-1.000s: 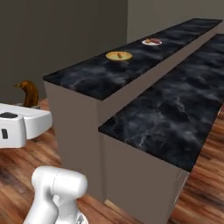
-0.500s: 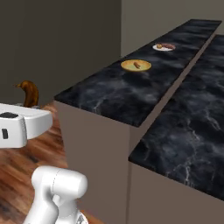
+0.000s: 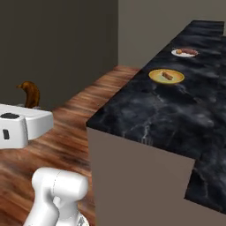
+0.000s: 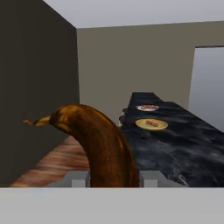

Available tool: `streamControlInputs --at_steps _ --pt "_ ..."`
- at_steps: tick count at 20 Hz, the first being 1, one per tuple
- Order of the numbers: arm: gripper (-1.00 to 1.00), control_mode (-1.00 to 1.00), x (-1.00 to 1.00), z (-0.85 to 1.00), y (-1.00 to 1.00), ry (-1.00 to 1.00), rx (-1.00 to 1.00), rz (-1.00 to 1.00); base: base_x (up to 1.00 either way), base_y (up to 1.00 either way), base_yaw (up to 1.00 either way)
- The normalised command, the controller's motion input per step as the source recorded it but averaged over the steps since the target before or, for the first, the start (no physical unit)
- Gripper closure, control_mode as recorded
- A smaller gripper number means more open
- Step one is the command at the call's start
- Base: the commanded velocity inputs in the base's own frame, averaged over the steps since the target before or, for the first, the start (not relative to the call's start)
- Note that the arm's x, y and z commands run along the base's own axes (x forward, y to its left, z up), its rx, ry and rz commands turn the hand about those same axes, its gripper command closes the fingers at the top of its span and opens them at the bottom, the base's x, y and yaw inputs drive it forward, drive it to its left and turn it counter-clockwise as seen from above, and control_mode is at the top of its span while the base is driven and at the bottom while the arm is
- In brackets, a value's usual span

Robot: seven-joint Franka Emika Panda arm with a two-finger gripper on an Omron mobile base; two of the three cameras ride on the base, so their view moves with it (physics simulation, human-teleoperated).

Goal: Pick up the tangerine and banana from the fridge and place one fruit on each plate on the dining counter.

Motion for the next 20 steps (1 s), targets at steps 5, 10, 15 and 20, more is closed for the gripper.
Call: streamControlInputs --at_steps 5,10,15,20 --pt "1.0 1.0 0.0 0.0 0.0 0.0 0.0 0.0 0.63 1.0 -0.2" --pt "1.0 1.0 0.0 0.0 0.0 0.0 0.0 0.0 0.58 1.0 -0.27" --pt "1.0 1.0 0.0 0.0 0.0 0.0 0.0 0.0 0.54 0.93 -0.49" --pt "1.0 1.0 0.0 0.0 0.0 0.0 0.0 0.0 0.61 0.59 -0.71"
